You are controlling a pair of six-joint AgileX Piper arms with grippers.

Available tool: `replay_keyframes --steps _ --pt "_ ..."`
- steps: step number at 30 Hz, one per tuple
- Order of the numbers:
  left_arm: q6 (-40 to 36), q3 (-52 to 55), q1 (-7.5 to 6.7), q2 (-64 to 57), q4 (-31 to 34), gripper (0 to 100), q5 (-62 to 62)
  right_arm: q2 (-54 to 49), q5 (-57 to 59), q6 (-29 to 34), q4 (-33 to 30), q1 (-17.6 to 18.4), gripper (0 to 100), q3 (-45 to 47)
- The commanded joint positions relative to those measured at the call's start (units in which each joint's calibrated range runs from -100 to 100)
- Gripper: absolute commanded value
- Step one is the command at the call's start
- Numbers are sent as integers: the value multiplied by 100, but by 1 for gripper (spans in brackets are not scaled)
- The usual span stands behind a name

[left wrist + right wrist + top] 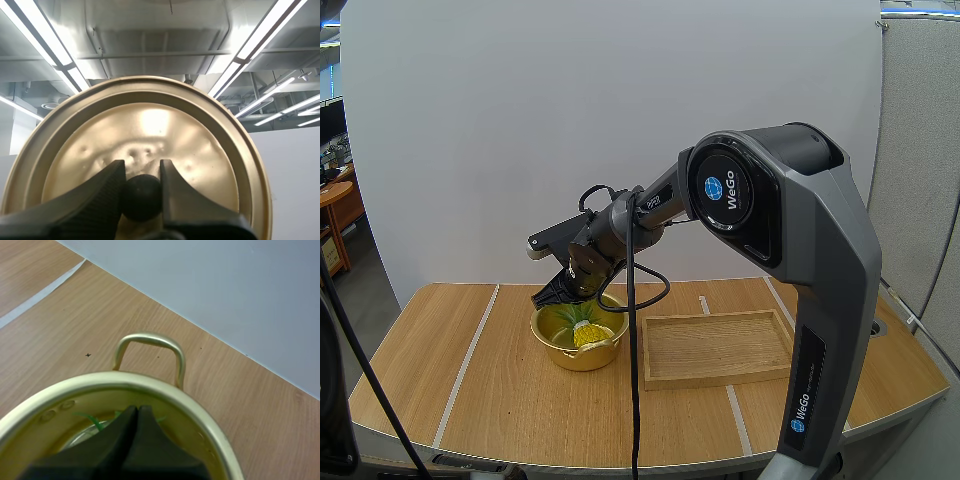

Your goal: Open the pot, put the pineapple inside, and close it

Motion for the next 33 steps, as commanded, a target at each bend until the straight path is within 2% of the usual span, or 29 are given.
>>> replay_keyframes --steps 1,5,9,14,24,33 --pt "-29 -7 19 -13 27 0 -60 -129 131 17 51 -18 0 -54" --pt "-29 -7 19 -13 27 0 -60 -523 301 17 92 -10 0 -54" --pt "-29 -7 19 -13 27 0 -60 -1360 612 17 134 52 0 -54" --pt "-29 -7 19 -13 27 0 -60 -2450 1489 17 446 143 0 -54" --pt "-29 -7 19 -13 27 0 -60 -4592 3089 8 442 165 0 -40" --pt "-29 -7 19 -13 27 0 -60 -6272 4534 -418 611 165 0 -40"
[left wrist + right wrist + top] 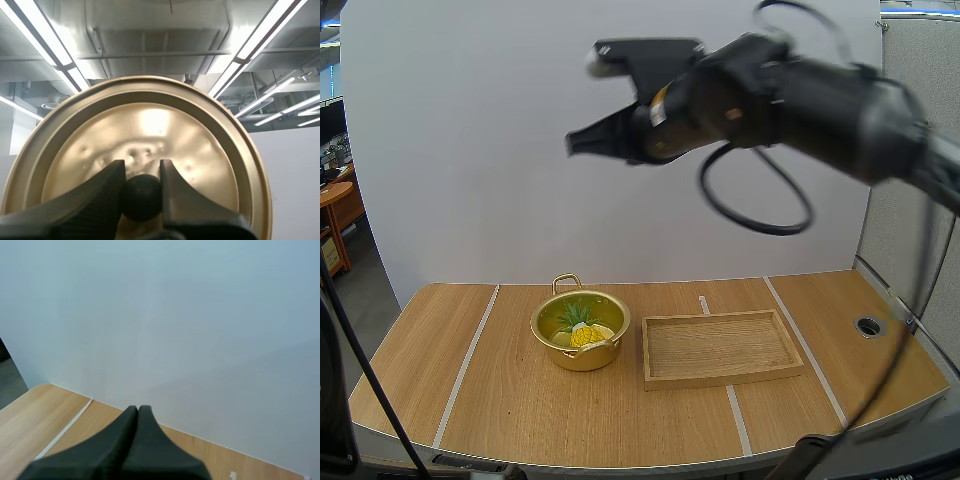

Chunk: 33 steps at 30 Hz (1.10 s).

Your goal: Open the pot, put the pineapple inside, and close it

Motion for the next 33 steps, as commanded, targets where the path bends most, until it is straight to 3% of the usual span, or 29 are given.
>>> replay_keyframes --steps 1,11,17,22,33 --pt "-29 -7 19 -13 27 0 -60 -490 654 -199 130 6 0 -40" --pt "-29 -7 19 -13 27 0 -60 -1879 2183 -412 210 -13 0 -40" --pt "-29 -7 19 -13 27 0 -60 -2461 2402 -758 730 -285 0 22" --pt "-29 -7 19 -13 27 0 -60 -2999 2290 -1200 1459 -583 0 801" --pt "-29 -7 19 -13 27 0 -60 -3815 2042 -1769 2048 -946 0 2351"
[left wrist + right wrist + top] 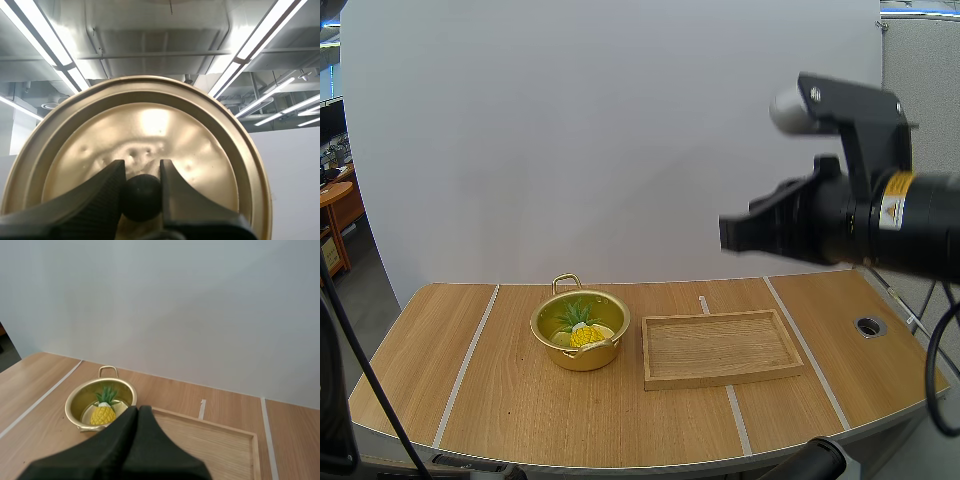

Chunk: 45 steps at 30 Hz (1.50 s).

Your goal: Open the pot, put the pineapple inside, and close it

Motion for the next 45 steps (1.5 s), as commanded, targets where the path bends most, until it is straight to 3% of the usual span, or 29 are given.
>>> replay_keyframes --steps 1,5,20,28,45 --pt "-29 -7 19 -13 29 0 3 -199 -122 -247 223 -56 0 319" --pt "-29 -7 19 -80 140 0 586 -388 -122 -435 346 -112 0 801" --pt "511 100 19 192 381 0 6815 -540 -449 -735 535 -134 0 1234" --pt "1037 733 19 540 382 0 6815 -540 -643 -968 623 -134 0 1234" --pt "2269 4520 19 773 371 0 6661 -540 -656 -990 620 -134 0 1234"
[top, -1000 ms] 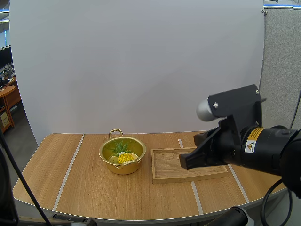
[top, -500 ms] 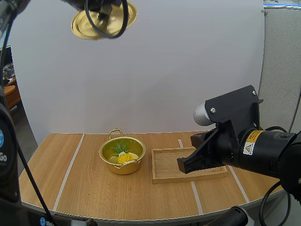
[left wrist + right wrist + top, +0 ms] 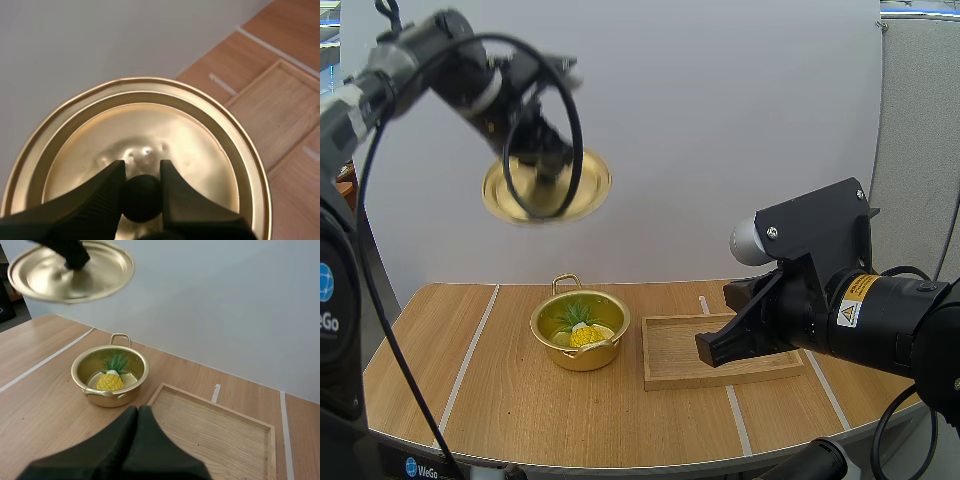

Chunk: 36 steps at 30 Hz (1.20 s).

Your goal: Open the pot, put the pineapple inside, and close it

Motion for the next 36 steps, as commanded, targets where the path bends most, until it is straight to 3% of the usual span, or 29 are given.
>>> replay_keyframes --steps 1,11,24,36 --pt "218 484 19 149 -54 0 -286 -49 -120 -57 6 -20 0 5" --pt "670 1080 19 891 -695 0 -775 -49 -120 -57 6 -20 0 5" --pt "1003 1191 19 1806 -812 0 -1490 -49 -48 -55 16 -20 0 5" --pt "1528 1476 19 2288 -1331 0 -2095 -49 -48 -55 116 -20 0 5"
